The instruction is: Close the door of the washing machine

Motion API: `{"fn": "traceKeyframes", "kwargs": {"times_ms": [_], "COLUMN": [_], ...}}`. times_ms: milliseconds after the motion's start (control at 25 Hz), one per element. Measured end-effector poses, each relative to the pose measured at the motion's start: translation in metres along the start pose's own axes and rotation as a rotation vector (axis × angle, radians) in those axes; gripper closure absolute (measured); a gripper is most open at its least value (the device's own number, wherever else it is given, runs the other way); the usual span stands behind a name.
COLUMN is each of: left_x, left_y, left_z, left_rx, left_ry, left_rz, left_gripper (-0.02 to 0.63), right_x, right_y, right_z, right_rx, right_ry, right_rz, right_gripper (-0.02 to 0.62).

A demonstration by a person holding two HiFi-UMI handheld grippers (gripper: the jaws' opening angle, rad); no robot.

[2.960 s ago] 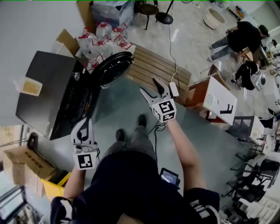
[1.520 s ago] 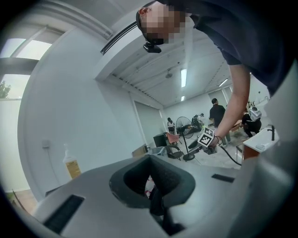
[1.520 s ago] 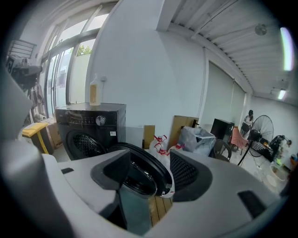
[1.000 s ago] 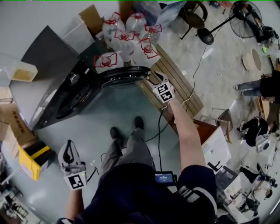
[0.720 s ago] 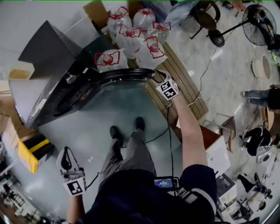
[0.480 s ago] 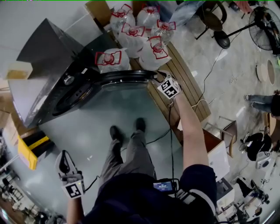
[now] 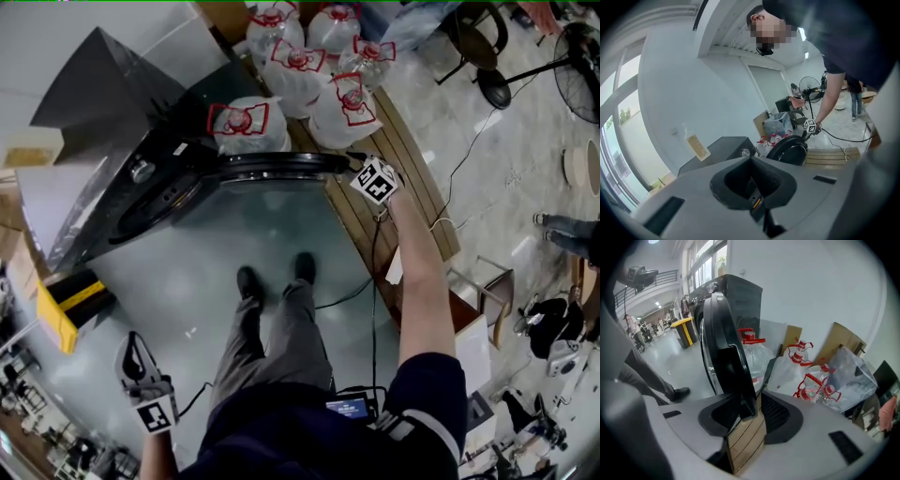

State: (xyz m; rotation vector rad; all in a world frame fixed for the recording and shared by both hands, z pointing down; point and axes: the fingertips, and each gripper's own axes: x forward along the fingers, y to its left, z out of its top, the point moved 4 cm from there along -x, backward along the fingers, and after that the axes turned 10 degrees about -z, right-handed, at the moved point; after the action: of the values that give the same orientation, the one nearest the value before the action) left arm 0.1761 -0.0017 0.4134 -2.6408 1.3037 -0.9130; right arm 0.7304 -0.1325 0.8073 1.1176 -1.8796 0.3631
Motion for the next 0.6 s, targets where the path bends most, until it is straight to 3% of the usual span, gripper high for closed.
{"fn": "traceKeyframes", "kwargs": {"times_ms": [320,600], "left_x": [0.006,0.002], "left_y": [0.001,0.000], "left_z": [-0.009,-0.016], "left_rx": [0.007,-0.002], "left_ry": [0.030,0.040], "left_rz": [0.011,0.017], "left_gripper": [0.583,0.583], "right_x": [0.014,0.011], "right_y": [0.003,0.009], "right_z": [-0.006,-0.008], "right_rx": [-0.021,-0.035], "right_ry": [0.012,0.010], "right_rz": [0.052,0.025], "right_gripper": [0.477,0.486]}}
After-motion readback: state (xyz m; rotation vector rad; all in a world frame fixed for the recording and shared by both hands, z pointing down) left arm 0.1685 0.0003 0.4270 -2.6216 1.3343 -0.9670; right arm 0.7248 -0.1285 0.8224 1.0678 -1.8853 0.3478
